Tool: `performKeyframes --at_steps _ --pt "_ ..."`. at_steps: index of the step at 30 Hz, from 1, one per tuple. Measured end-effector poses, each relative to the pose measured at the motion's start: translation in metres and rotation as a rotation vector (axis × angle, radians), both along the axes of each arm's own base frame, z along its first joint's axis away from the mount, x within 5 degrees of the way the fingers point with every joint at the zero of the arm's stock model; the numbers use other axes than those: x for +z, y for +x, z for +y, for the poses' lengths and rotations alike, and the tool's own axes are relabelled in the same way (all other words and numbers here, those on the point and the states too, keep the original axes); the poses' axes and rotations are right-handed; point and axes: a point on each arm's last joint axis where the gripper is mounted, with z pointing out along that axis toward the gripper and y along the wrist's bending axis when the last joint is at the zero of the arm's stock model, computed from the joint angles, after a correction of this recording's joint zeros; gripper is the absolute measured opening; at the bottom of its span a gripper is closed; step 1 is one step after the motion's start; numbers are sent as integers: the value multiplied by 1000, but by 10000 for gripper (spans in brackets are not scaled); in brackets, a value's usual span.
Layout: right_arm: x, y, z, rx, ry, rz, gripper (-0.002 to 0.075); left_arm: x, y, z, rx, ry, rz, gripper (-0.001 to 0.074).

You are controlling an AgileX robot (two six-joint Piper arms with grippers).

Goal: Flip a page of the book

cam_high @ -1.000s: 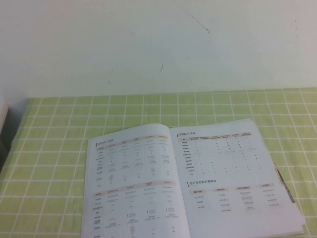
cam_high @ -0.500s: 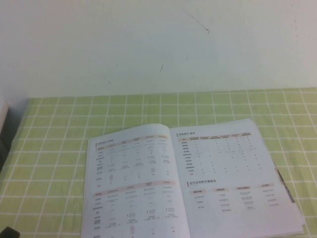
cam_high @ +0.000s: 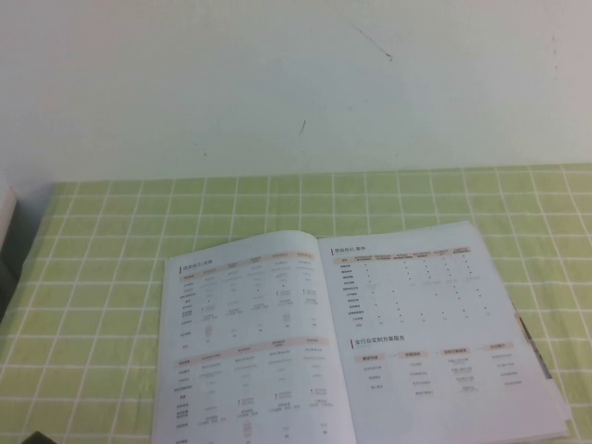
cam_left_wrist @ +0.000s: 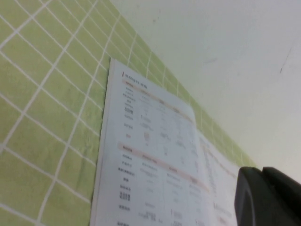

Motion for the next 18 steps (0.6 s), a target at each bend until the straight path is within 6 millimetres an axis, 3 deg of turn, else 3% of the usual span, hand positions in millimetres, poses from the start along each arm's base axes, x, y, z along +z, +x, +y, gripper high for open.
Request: performKeyframes --at_steps 4,6,9,12,18 --pt "0 0 0 8 -49 -20 -3 -2 -4 -11 -158 136 -22 -4" --pt "0 0 0 11 -58 -21 -3 7 -6 -15 -207 173 -56 -4" --pt "0 0 0 18 -67 -23 -3 37 -5 -14 -219 310 -106 -4" --pt "1 0 1 35 -92 -41 -3 69 1 -7 -215 566 -96 -4" --pt "3 -1 4 74 -136 -94 -3 120 34 7 -286 963 75 -4"
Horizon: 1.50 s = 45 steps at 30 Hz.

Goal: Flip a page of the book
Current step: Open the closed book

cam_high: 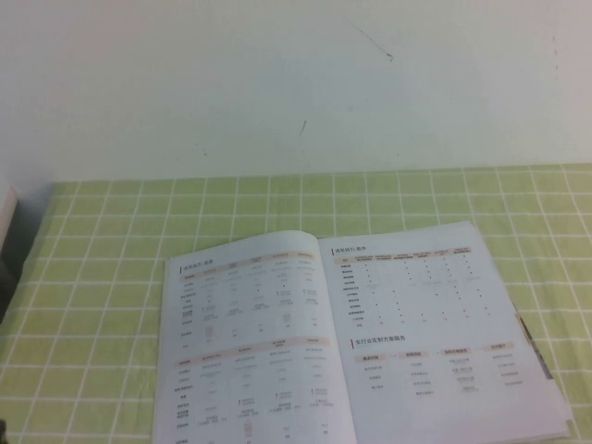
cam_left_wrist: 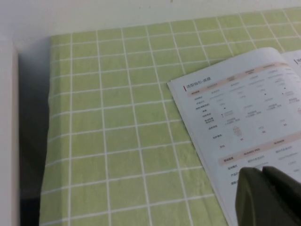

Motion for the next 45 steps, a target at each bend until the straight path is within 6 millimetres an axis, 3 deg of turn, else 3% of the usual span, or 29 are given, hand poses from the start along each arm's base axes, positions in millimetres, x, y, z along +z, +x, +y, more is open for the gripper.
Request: performKeyframes --at_steps 2,6,11,15,22,27,36,40,45 --pt "7 -2 2 27 -44 -31 -3 10 13 -1 -22 12 28 -4" --pt "42 -4 1 43 -185 -129 -3 20 42 -13 -206 3 48 -4" --pt "77 11 -5 57 -529 -79 -3 26 74 -27 -377 -58 26 -4" --pt "85 33 -11 94 -741 61 -3 20 101 -26 -406 -39 90 -4" --pt "88 70 -12 149 -758 242 -3 12 129 -43 -467 -2 123 -4" --pt "91 101 -12 170 -751 316 -3 -12 145 -76 -534 48 165 -4" --pt "84 155 -10 222 -755 437 -3 -75 165 -137 -619 80 309 -4" --pt "69 172 -9 255 -756 505 4 -102 181 -149 -545 118 307 -4" --pt "43 188 -8 295 -731 615 106 -136 192 -151 -485 137 375 -4"
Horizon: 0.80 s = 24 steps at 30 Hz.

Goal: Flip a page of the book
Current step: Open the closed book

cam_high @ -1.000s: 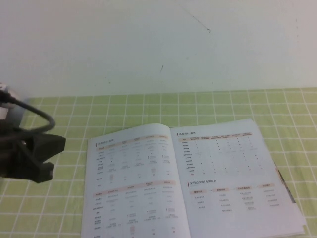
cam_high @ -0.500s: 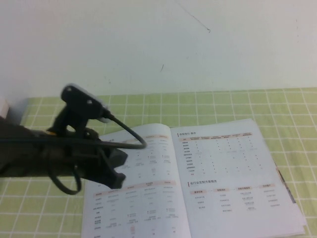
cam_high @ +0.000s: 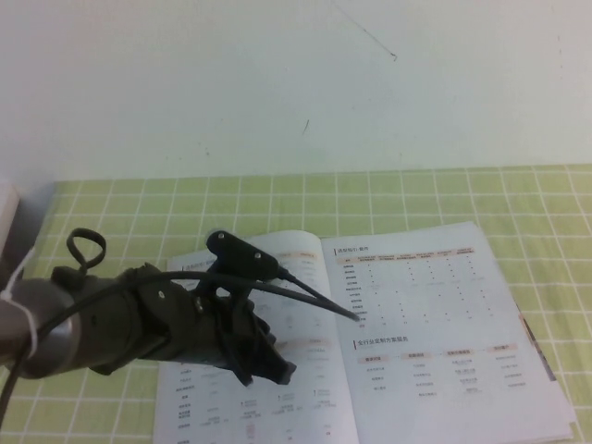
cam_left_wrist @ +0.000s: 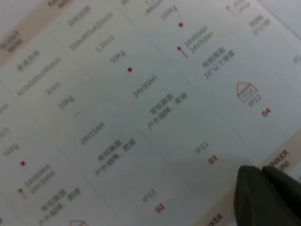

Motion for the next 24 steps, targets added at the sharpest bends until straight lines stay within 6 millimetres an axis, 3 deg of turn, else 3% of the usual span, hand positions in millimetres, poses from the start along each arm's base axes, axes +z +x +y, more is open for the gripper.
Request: performKeyframes --at_steps 6,10,13,19,21,24 --pt "-17 7 1 16 -7 68 325 -21 1 -2 29 1 81 -4" --pt "-19 9 1 18 -9 69 369 -18 2 -3 38 -13 76 -4" --pt "-19 9 1 16 -7 62 377 2 3 -6 24 -58 40 -4" --pt "-18 10 1 13 3 61 378 70 10 -19 -22 -225 -72 -4" --pt "-18 10 1 20 0 59 378 80 13 -22 -35 -244 -96 -4" --pt "-18 11 2 19 -3 42 378 72 21 -27 -49 -232 -80 -4"
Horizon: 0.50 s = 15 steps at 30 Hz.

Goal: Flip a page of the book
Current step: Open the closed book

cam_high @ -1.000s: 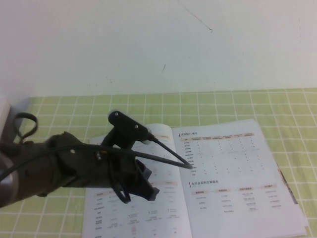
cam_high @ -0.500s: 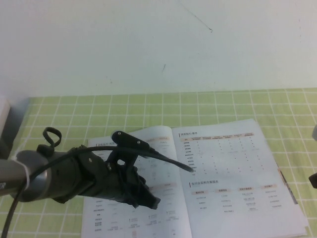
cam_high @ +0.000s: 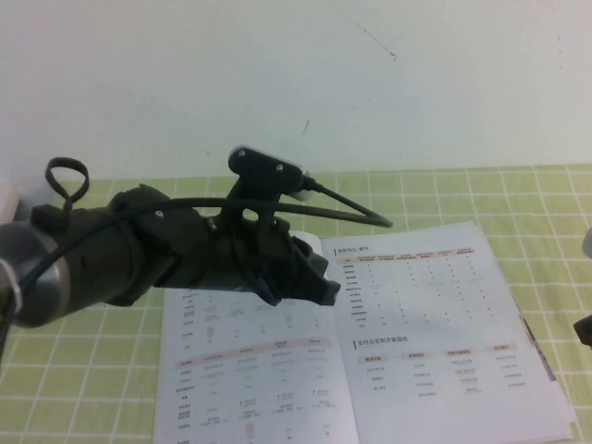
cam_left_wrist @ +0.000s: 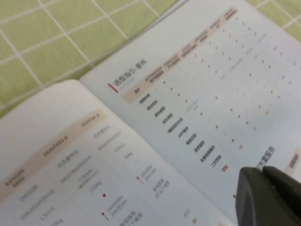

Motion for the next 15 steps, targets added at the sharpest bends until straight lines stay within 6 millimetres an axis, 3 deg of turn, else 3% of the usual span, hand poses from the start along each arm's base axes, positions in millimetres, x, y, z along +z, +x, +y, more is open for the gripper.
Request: performKeyframes --at_steps 9,15 --pt "-19 8 5 13 -9 46 379 -95 14 -11 -55 130 215 -4" --pt "-31 14 11 18 1 87 381 -107 15 -14 -65 117 273 -4"
